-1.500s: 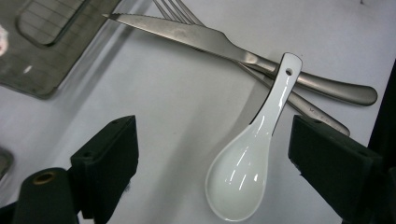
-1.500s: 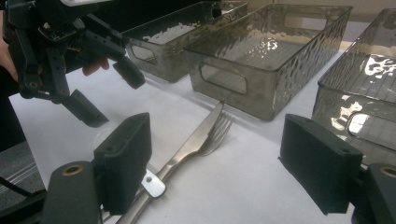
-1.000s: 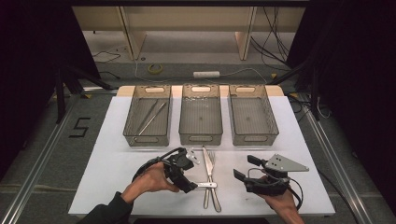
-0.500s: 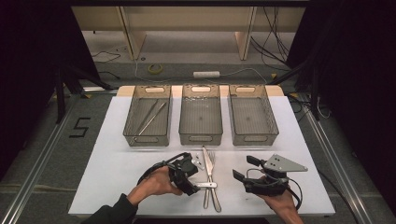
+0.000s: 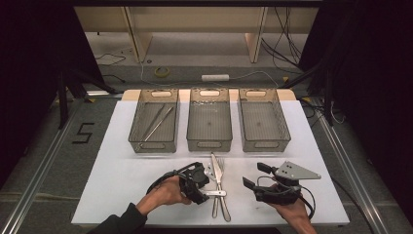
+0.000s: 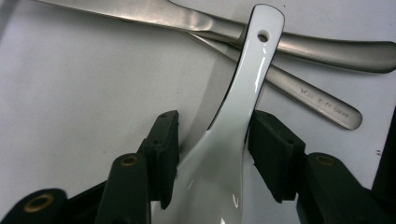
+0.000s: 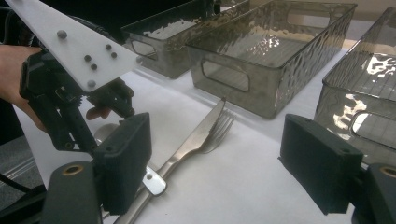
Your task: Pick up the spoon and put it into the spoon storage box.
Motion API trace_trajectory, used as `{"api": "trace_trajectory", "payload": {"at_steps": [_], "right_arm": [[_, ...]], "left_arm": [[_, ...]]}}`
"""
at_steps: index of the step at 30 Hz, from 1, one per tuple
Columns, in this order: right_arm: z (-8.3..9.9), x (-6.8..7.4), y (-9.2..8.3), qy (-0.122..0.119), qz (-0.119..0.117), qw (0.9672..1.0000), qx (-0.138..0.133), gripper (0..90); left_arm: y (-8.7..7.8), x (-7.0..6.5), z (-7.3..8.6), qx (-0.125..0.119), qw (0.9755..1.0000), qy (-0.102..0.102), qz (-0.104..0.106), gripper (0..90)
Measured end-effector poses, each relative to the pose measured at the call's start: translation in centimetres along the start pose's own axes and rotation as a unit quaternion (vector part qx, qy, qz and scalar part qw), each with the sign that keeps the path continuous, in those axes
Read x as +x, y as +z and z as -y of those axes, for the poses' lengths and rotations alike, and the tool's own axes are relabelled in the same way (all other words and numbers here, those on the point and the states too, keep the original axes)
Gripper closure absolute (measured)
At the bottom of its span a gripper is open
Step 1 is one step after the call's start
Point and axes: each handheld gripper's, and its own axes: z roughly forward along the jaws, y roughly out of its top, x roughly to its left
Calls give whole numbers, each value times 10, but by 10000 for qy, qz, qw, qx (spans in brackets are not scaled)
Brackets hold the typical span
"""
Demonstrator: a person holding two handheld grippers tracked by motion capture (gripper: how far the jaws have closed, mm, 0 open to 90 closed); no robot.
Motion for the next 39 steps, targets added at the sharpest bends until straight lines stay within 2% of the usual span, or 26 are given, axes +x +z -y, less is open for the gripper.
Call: {"api": "trace_trajectory", "payload": {"at_steps": [9, 13, 16, 22, 29, 33, 35, 39], "right_arm": [[0, 0, 1, -8, -2, 10000, 26, 258], [0, 0, 1, -14, 3, 10000, 22, 258], [0, 0, 0, -4, 5, 10000, 25, 258], [0, 0, 0, -1, 9, 10000, 8, 258], [0, 0, 0, 3, 12, 10000, 1, 258], [0, -1, 0, 1, 14, 10000, -5, 258], [0, -1, 0, -4, 14, 10000, -6, 259], [0, -1, 0, -7, 17, 10000, -5, 259]], "left_arm": [[0, -3, -2, 68, 9997, 232, -17, 602], [0, -4, -3, 58, 9997, 242, 1, 639], [-1, -5, -3, 92, 9994, 337, -14, 652], [-1, -6, -4, -5, 9996, 290, -28, 691], [-6, -3, -2, -72, 9996, 248, 104, 724], [-11, -3, -2, -164, 9995, 218, 140, 784], [-13, -1, -2, -244, 9993, 118, 270, 842], [-14, 0, -1, -173, 9995, 131, 227, 844]]}}
